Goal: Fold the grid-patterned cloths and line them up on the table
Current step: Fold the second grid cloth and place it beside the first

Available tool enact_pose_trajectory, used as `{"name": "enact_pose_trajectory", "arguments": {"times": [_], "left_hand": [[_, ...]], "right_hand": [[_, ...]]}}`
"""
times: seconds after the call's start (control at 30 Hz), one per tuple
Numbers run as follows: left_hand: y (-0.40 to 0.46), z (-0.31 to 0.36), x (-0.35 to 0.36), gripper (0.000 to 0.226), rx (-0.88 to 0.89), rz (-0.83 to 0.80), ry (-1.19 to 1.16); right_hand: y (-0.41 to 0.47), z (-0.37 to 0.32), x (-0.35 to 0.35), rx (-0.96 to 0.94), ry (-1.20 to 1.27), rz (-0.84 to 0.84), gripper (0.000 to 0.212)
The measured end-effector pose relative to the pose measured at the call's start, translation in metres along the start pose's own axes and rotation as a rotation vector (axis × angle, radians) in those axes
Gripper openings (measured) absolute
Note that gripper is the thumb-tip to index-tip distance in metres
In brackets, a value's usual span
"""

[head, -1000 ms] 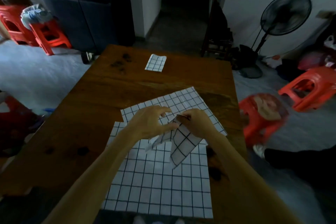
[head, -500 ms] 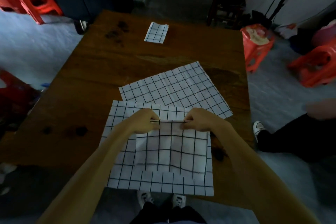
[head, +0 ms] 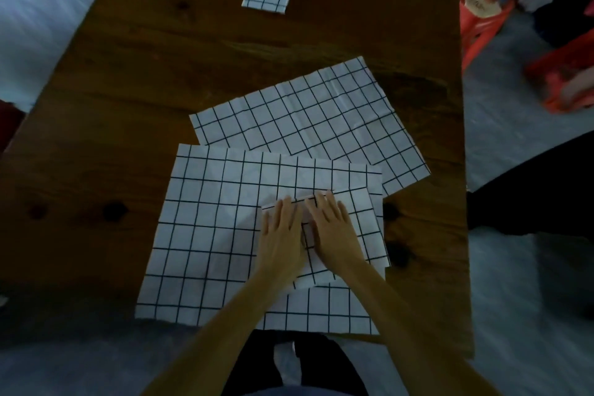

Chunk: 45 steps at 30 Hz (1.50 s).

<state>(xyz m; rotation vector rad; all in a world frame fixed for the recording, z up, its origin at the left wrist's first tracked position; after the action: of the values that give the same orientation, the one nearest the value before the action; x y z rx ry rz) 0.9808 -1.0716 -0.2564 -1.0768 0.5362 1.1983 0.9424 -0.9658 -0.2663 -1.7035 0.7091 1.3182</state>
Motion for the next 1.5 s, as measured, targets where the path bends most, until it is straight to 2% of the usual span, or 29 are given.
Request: {"name": "enact_pose_trajectory", "arguments": {"times": [0.07, 0.17, 0.23, 0.4, 0.5, 0.57, 0.67, 0.73, 0.93, 1.0, 1.17, 1.27, 1.37, 1.5], "left_hand": [[0.004, 0.0, 0.01, 0.08, 0.004, -0.018, 0.002], [0.013, -0.007, 0.021, 0.071, 0.03, 0.072, -0.039], [0.014, -0.015, 0.026, 0.064, 0.041, 0.105, -0.012], [0.003, -0.037, 0.018, 0.068, 0.004, 0.146, 0.051], [-0.003, -0.032, 0.008, 0.068, -0.038, 0.181, 0.068], [-0.001, -0.017, 0.007, 0.067, -0.025, 0.188, 0.094], [0.01, 0.002, 0.014, 0.07, 0.028, 0.169, 0.089], [0.013, 0.0, 0.023, 0.066, 0.012, 0.115, 0.09], [0.007, -0.02, 0.017, 0.061, 0.016, 0.142, 0.103], [0.006, -0.023, 0.015, 0.062, -0.016, 0.125, 0.094], [0.012, 0.0, 0.002, 0.062, -0.103, 0.101, 0.098], [0.029, 0.021, -0.006, 0.056, -0.046, 0.147, 0.124], [0.044, 0.035, -0.002, 0.054, 0.017, 0.139, 0.052], [0.054, 0.034, -0.002, 0.041, -0.036, 0.153, -0.092]], "right_hand": [[0.004, 0.001, 0.009, -0.068, 0.02, 0.003, 0.068], [0.01, 0.009, 0.022, -0.087, -0.01, 0.025, 0.061], [0.01, 0.024, 0.024, -0.033, -0.021, 0.039, 0.054], [-0.003, 0.073, 0.021, 0.1, -0.074, 0.059, 0.056], [-0.005, 0.073, 0.013, 0.153, -0.051, 0.069, 0.056], [-0.003, 0.055, 0.008, 0.07, -0.063, 0.09, 0.055], [0.009, 0.016, 0.013, -0.156, -0.073, 0.066, 0.055], [0.017, 0.007, 0.02, -0.188, -0.042, 0.045, 0.057], [0.007, 0.078, 0.021, 0.057, -0.042, 0.069, 0.057], [0.003, 0.094, 0.02, 0.08, -0.053, 0.056, 0.055], [0.002, 0.088, 0.013, 0.104, 0.017, 0.095, 0.058], [0.001, 0.09, 0.006, 0.183, 0.09, 0.155, 0.054], [-0.005, 0.094, 0.001, 0.312, 0.156, 0.202, 0.06], [-0.012, 0.093, -0.002, 0.376, 0.21, 0.218, 0.065]]}}
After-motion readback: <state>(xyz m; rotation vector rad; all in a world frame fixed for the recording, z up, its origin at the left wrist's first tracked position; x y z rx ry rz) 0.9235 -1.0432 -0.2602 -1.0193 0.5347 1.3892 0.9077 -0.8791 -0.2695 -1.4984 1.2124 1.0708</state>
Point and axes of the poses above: each hand's wrist, its own y-axis towards the middle knuckle, its own x-axis out of the palm, z = x × y, the point moved 5 cm from there along y, towards the middle knuckle, and after that the axes turned 12 degrees about -y, right-handed, at the moved point
